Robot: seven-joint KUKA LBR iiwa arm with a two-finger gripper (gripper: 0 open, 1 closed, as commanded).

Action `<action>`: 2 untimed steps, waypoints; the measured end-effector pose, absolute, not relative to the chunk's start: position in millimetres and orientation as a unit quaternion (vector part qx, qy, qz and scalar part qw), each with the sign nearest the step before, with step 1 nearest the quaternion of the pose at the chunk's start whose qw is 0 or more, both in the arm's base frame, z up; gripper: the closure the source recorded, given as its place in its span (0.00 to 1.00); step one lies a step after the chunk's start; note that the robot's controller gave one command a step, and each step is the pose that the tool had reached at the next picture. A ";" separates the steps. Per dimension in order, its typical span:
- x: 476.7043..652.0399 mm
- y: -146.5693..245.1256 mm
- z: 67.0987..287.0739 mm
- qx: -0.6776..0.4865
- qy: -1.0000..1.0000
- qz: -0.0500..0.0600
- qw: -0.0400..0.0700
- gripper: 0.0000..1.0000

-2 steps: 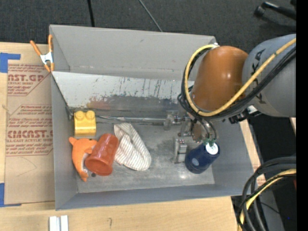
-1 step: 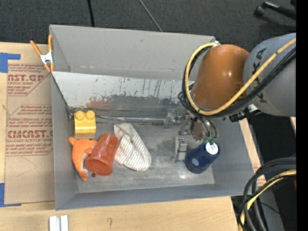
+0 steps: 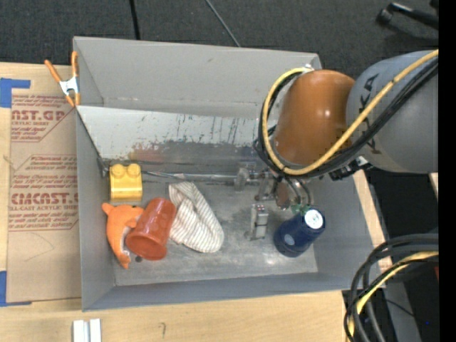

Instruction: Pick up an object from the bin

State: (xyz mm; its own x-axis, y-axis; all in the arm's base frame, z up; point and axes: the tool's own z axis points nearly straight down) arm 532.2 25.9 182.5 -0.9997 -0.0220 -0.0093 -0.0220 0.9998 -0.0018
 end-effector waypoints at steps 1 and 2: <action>550.7 54.5 124.3 -0.040 0.999 0.000 0.004 0.00; 543.0 76.8 77.2 -0.083 0.997 0.000 0.001 0.00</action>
Offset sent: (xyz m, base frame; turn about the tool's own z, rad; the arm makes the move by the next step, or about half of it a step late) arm 0.0064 0.0566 -0.1125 -0.1535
